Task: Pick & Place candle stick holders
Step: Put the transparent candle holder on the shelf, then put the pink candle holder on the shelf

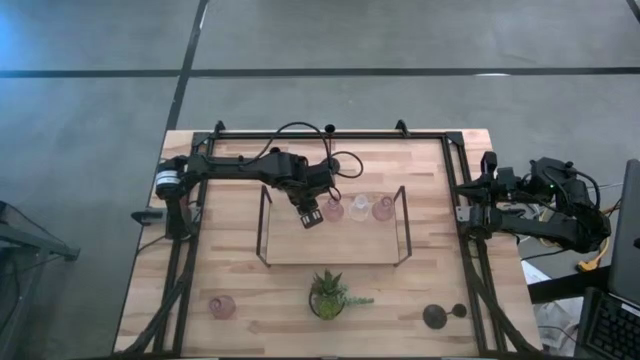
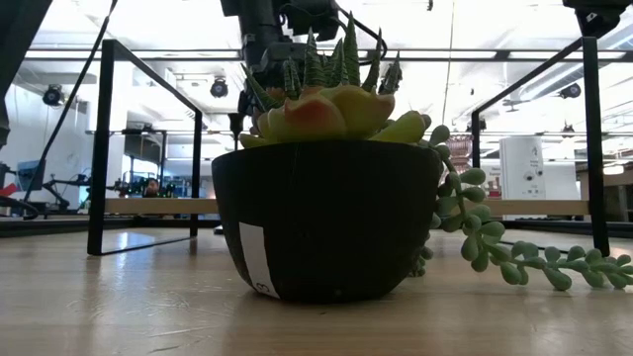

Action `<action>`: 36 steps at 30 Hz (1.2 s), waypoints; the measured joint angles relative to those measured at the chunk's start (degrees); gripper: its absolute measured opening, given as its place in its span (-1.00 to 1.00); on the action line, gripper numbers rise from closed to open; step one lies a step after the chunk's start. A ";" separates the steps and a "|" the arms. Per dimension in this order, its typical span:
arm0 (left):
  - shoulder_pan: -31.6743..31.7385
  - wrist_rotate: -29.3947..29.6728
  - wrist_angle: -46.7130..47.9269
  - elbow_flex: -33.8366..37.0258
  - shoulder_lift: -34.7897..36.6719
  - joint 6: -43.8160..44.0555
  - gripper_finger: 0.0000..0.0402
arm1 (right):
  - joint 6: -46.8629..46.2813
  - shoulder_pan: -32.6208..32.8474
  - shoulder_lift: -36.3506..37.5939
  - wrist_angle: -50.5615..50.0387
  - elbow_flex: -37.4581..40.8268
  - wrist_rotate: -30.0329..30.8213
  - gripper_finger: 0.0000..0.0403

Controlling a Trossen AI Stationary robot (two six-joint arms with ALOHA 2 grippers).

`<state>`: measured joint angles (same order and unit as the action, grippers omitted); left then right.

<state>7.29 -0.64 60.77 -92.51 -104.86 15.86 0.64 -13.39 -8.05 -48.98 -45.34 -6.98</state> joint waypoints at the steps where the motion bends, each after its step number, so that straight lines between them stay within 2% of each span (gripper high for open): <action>1: 0.00 0.00 0.02 0.00 0.00 0.00 -0.61 | -0.01 -0.01 -0.01 0.00 0.00 -0.01 -0.96; 11: 0.00 0.00 0.07 -0.02 0.04 0.11 -0.61 | 0.00 0.00 0.00 0.00 0.00 0.00 -0.96; 18: 0.02 1.26 1.40 -2.50 0.04 0.04 -0.59 | -0.01 -0.01 -0.01 0.01 0.00 0.00 -0.96; 21: 0.02 1.86 2.30 -3.02 0.04 -0.32 -0.48 | -0.01 0.00 -0.01 0.01 -0.01 0.01 -0.96; 29: -0.02 1.89 4.29 -4.21 0.04 -0.31 0.00 | 0.00 0.00 0.00 -0.01 0.00 -0.01 -0.96; 33: -0.67 3.31 9.67 -8.86 0.07 -0.26 0.07 | 0.00 0.01 0.00 0.01 -0.02 0.01 -0.96; 36: -2.35 6.62 14.81 -13.39 0.07 0.76 0.05 | 0.00 0.00 0.00 0.01 -0.01 0.01 -0.96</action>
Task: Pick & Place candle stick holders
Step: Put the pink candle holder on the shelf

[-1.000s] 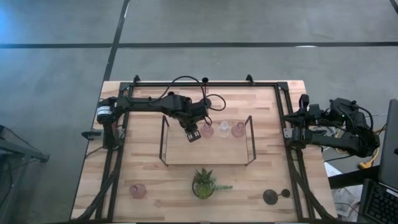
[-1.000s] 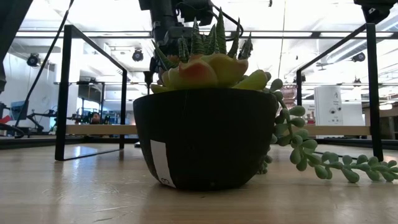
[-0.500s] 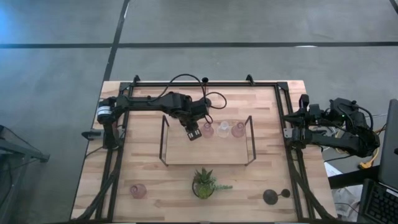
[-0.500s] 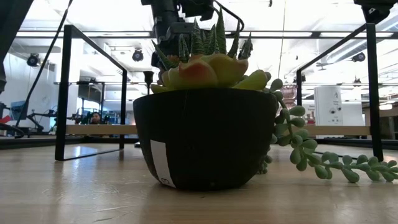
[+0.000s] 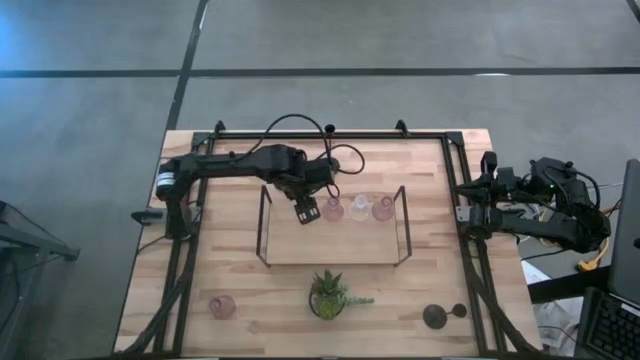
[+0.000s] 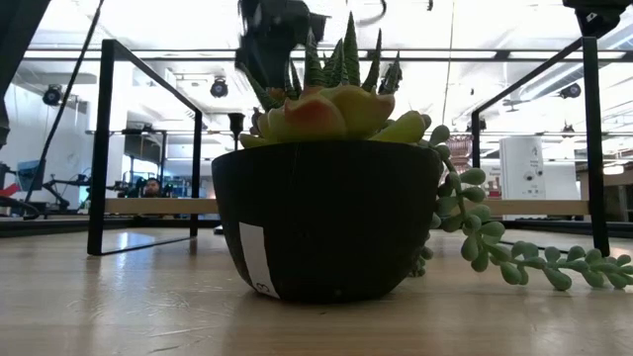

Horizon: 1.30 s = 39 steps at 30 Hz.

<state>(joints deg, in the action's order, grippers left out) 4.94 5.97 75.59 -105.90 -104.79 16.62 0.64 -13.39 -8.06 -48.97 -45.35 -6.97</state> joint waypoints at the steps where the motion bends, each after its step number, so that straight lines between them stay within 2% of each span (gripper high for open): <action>1: -0.68 1.39 1.56 -1.58 0.00 0.04 0.04 | -0.01 0.00 -0.01 -0.01 0.00 0.00 -0.96; 6: -4.96 7.64 10.24 -7.91 0.05 5.73 -0.01 | 0.00 -0.01 0.00 -0.02 0.01 -0.01 -0.96; 11: -10.46 11.63 14.38 -9.45 0.32 15.91 -0.05 | 0.00 0.00 0.00 -0.02 0.00 0.00 -0.96; 18: -19.69 14.30 14.50 -3.32 4.92 32.43 -0.05 | 0.00 0.01 -0.02 -0.02 -0.01 -0.01 -0.96; 23: -26.34 14.51 14.47 3.32 8.79 46.72 -0.05 | 0.00 0.01 -0.02 -0.02 -0.01 0.01 -0.96; 31: -38.46 14.37 13.21 11.10 11.73 64.58 -0.05 | 0.00 -0.01 -0.02 -0.01 0.01 0.01 -0.96; 34: -42.12 13.65 13.05 13.62 11.80 73.21 -0.05 | 0.00 0.01 -0.02 -0.02 0.01 0.00 -0.96; 39: -46.42 8.52 12.24 17.29 11.91 87.48 -0.05 | 0.00 -0.01 0.00 -0.02 0.00 0.01 -0.96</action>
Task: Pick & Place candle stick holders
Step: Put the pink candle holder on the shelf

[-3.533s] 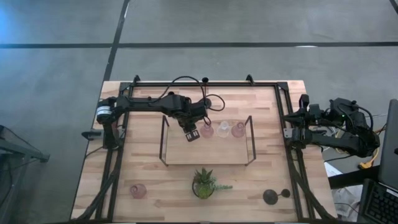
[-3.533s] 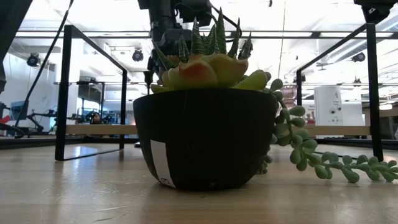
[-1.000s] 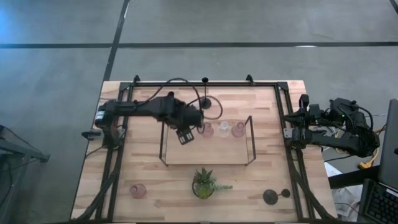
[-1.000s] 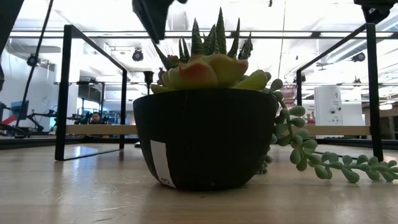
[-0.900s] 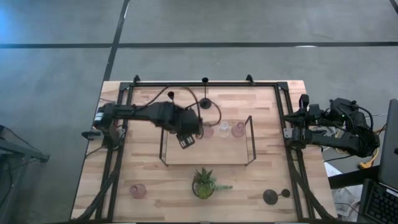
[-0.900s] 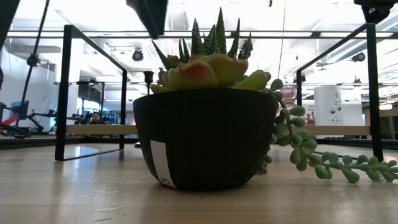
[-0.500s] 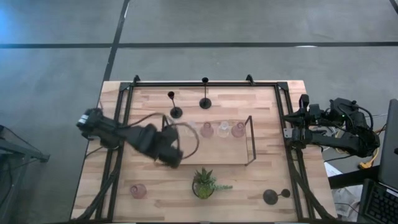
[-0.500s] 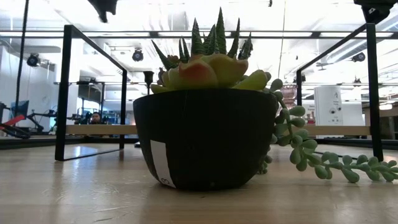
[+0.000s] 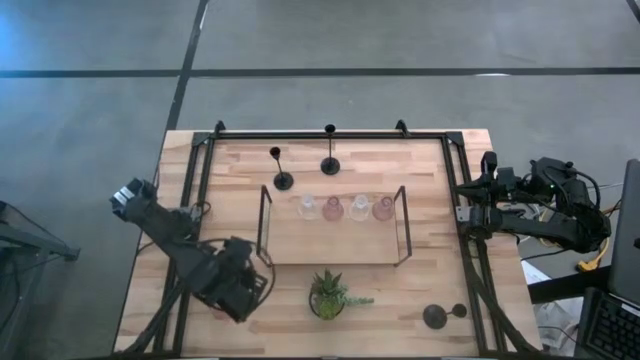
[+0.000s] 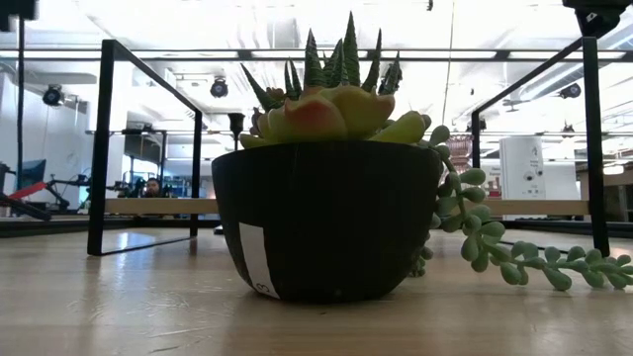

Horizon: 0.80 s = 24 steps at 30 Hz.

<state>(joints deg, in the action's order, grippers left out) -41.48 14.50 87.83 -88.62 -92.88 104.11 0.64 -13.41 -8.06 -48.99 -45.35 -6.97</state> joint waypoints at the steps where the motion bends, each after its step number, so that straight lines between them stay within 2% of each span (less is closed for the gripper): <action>1: -0.56 -0.87 -0.65 0.69 0.07 1.98 -0.05 | 0.00 0.01 -0.01 0.00 -0.01 -0.01 -0.96; 11: -3.30 -11.27 -17.13 8.08 0.05 12.92 -0.05 | 0.00 0.01 -0.02 0.00 0.00 0.00 -0.96; 16: -4.73 -13.59 -19.10 8.91 0.05 18.79 -0.05 | 0.00 0.01 -0.02 0.00 0.00 0.00 -0.96; 24: -8.37 -13.62 -18.96 9.28 0.02 28.07 -0.05 | 0.00 0.01 -0.02 0.01 -0.01 0.00 -0.96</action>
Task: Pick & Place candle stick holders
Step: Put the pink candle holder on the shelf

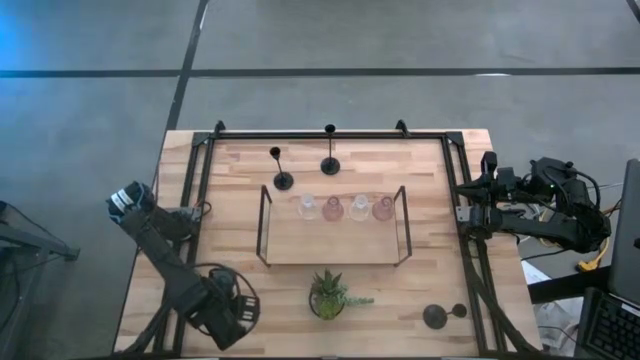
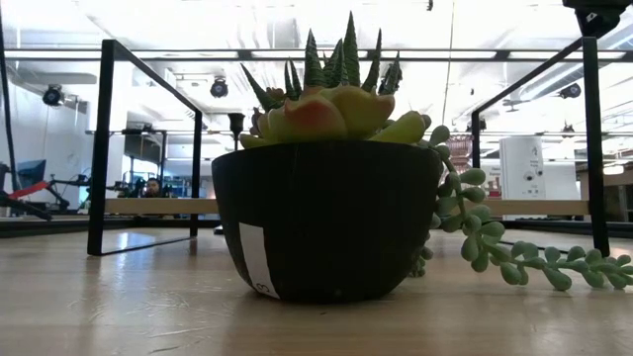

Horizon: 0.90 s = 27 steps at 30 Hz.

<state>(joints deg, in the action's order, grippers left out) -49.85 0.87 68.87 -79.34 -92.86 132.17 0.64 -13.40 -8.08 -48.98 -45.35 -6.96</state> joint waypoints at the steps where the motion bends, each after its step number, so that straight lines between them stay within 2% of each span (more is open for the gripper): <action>1: -0.28 0.10 0.31 0.06 0.00 0.74 -0.05 | 0.00 0.01 0.00 -0.01 0.01 0.00 -0.96; 11: -1.00 -0.46 -1.44 4.79 -0.09 2.84 -0.05 | 0.00 0.01 0.00 -0.01 0.01 0.00 -0.96; 22: -1.03 -2.85 -1.41 5.28 0.09 3.93 -0.05 | 0.00 0.01 0.00 0.01 0.01 0.00 -0.96; 27: -1.05 -2.93 -2.96 7.63 0.13 3.94 -0.05 | 0.00 0.01 0.00 0.01 0.00 -0.02 -0.96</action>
<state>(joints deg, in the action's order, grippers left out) -50.89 -2.06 65.91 -71.71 -92.73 136.11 0.64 -13.39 -8.08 -48.97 -45.36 -6.98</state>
